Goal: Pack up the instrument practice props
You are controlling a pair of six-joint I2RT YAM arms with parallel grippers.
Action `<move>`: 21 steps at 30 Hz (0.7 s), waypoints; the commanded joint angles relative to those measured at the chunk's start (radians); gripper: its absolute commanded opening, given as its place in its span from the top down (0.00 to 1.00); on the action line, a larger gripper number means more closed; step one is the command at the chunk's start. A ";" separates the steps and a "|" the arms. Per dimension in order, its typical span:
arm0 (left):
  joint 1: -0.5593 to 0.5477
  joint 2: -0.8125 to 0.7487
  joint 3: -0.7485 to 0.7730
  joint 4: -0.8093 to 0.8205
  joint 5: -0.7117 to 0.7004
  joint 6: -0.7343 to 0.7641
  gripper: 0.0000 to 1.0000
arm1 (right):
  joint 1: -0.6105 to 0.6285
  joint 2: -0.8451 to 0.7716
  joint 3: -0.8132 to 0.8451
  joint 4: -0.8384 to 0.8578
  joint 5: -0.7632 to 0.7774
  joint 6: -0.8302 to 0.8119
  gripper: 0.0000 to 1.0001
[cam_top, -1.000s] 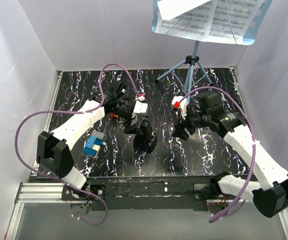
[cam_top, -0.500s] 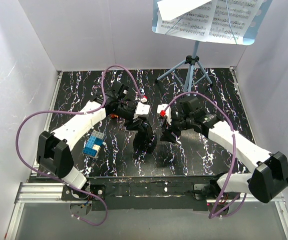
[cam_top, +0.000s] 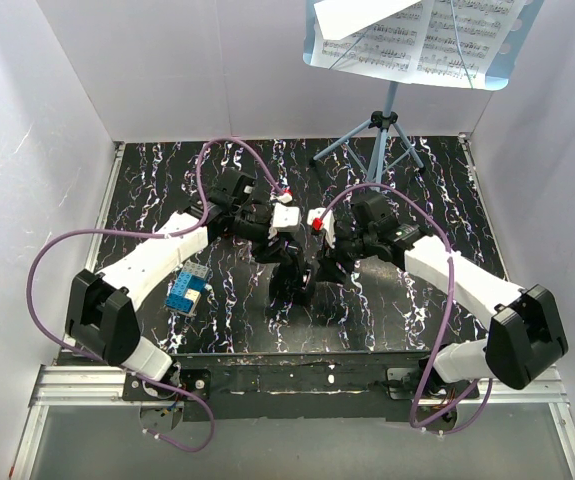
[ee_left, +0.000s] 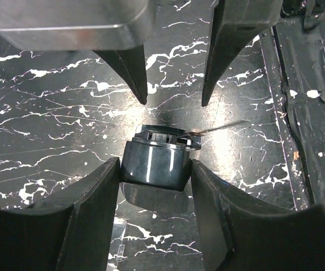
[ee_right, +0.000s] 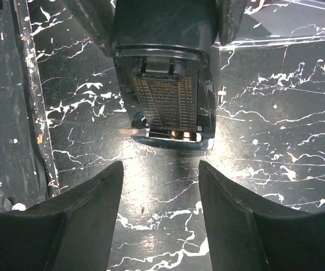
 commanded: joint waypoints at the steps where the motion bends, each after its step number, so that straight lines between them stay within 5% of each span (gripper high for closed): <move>1: -0.007 -0.058 -0.064 0.077 -0.024 -0.133 1.00 | 0.006 0.016 0.048 0.039 -0.025 0.037 0.37; 11: -0.005 -0.101 -0.138 0.174 -0.045 -0.241 1.00 | 0.009 0.058 0.083 -0.116 -0.070 -0.219 0.34; 21: -0.005 -0.104 -0.147 0.186 -0.056 -0.269 1.00 | -0.016 0.102 0.071 0.117 0.045 0.067 0.34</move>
